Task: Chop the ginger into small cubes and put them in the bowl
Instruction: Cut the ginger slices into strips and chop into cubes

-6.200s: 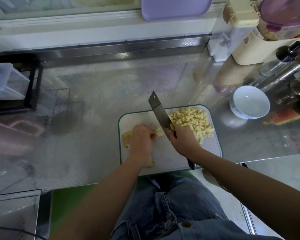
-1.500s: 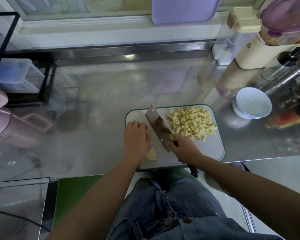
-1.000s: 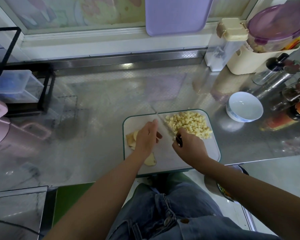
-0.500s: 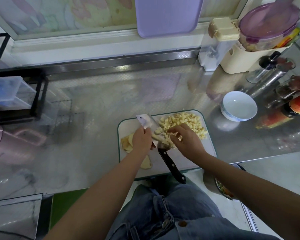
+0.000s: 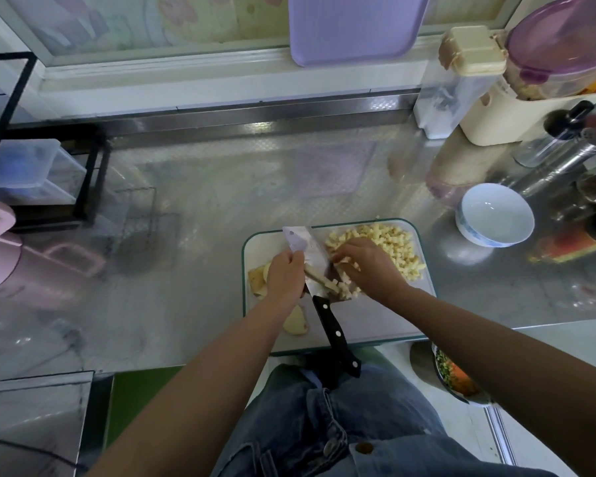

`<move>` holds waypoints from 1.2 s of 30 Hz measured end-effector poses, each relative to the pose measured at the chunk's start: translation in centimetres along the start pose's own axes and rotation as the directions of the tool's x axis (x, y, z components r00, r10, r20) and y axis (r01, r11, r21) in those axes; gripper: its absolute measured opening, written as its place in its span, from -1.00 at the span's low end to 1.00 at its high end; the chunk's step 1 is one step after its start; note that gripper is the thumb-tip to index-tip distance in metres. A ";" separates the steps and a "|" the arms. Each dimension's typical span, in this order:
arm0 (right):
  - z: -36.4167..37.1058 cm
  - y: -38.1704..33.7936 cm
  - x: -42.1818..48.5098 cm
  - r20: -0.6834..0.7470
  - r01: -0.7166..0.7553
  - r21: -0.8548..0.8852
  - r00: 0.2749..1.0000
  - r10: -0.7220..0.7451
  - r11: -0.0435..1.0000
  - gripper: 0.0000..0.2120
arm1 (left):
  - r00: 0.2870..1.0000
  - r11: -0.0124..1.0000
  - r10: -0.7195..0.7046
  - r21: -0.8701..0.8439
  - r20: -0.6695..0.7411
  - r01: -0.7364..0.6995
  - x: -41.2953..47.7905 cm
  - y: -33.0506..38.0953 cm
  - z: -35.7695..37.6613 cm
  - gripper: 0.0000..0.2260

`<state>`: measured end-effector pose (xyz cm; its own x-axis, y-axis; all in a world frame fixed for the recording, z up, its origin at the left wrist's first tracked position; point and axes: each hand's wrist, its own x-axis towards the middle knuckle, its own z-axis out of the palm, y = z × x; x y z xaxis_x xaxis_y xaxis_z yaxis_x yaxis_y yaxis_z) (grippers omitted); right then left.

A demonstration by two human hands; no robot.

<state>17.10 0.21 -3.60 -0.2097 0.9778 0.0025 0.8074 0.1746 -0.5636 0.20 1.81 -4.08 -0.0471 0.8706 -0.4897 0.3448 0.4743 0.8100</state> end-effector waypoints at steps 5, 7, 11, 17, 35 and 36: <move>-0.9 -0.3 0.1 -0.060 0.037 0.112 0.998 -0.031 0.993 -0.85 | 0.999 0.999 -0.010 -0.040 -0.042 0.008 0.5 0.7 -0.2 -0.69; -1.0 -1.2 -0.1 0.004 0.104 0.176 0.994 -0.107 0.979 -0.84 | 0.998 0.999 -0.016 -0.051 -0.064 0.013 0.7 1.0 -0.1 -0.69; -0.6 -1.8 -0.1 0.033 0.064 0.174 0.997 -0.071 0.983 -0.77 | 0.995 0.998 -0.038 -0.061 -0.089 0.033 1.3 1.4 0.0 -0.70; -0.7 -1.6 0.5 0.051 0.016 0.227 0.998 -0.028 0.974 -0.90 | 0.993 0.996 -0.050 -0.072 -0.111 0.042 1.7 1.4 -0.2 -0.69; -0.5 -2.0 2.7 0.008 0.088 0.187 0.996 -0.091 0.978 -0.85 | 1.000 0.999 -0.013 -0.051 -0.023 0.011 2.0 1.1 -0.7 -0.69; -0.4 -2.2 2.7 0.017 0.107 0.176 0.994 -0.112 0.979 -0.88 | 1.000 0.998 -0.018 -0.059 -0.017 0.017 2.0 1.1 -0.7 -0.69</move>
<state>14.92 2.55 -2.05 -0.3079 0.9500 0.0514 0.6705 0.2549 -0.6968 -0.15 4.14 -3.95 -0.0692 0.8642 -0.4984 0.2885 0.4956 0.8192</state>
